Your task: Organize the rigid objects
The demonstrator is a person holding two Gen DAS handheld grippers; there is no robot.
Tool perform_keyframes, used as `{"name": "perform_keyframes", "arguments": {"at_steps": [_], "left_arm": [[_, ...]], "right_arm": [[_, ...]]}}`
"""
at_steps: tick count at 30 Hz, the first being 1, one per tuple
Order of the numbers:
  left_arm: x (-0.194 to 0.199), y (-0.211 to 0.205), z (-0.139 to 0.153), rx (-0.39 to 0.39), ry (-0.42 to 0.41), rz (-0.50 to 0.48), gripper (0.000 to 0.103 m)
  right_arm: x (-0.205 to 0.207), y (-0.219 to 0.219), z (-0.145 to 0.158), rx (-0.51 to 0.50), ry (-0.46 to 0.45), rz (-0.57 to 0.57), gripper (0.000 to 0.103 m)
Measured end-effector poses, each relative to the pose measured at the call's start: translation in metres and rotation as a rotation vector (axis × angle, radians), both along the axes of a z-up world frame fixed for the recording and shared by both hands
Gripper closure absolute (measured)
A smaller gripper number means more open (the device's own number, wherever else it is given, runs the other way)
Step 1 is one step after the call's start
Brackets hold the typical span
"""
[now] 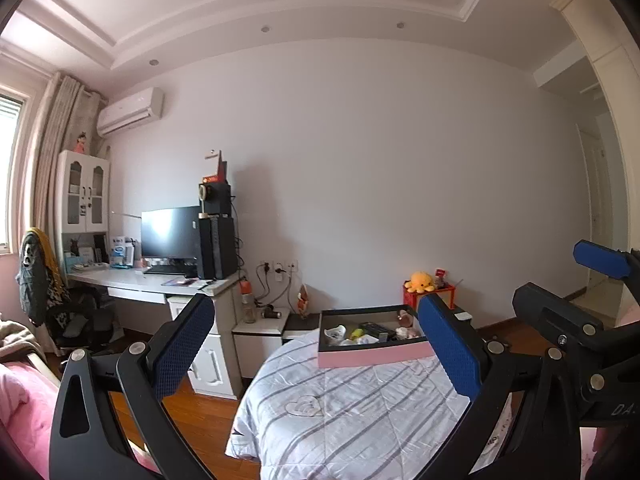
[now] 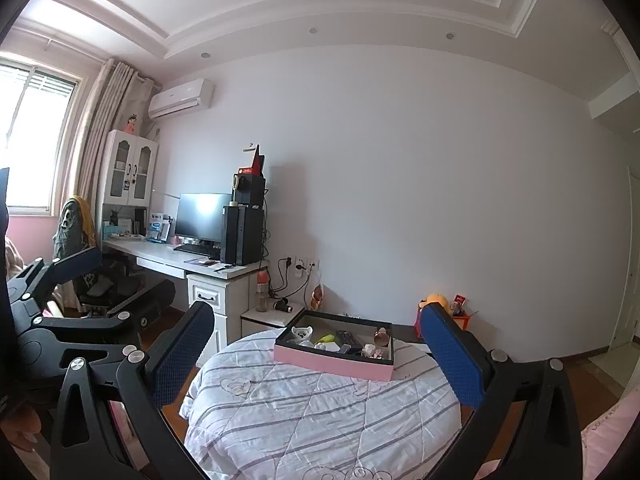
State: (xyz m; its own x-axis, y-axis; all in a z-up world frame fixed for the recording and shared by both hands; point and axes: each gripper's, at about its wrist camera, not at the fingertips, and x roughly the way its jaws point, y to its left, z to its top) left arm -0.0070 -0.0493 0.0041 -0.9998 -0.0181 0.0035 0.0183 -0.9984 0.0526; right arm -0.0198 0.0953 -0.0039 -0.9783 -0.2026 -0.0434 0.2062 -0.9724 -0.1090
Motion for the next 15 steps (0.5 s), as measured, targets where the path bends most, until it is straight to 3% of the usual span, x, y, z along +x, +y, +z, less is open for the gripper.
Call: {"name": "perform_keyframes", "arguments": {"at_steps": [15], "left_arm": [[0.0029,-0.0055,-0.0064,-0.003,0.003,0.004,0.0]], "right_arm": [[0.0019,-0.0049,-0.0049,-0.002,0.006,0.004,0.0]]}}
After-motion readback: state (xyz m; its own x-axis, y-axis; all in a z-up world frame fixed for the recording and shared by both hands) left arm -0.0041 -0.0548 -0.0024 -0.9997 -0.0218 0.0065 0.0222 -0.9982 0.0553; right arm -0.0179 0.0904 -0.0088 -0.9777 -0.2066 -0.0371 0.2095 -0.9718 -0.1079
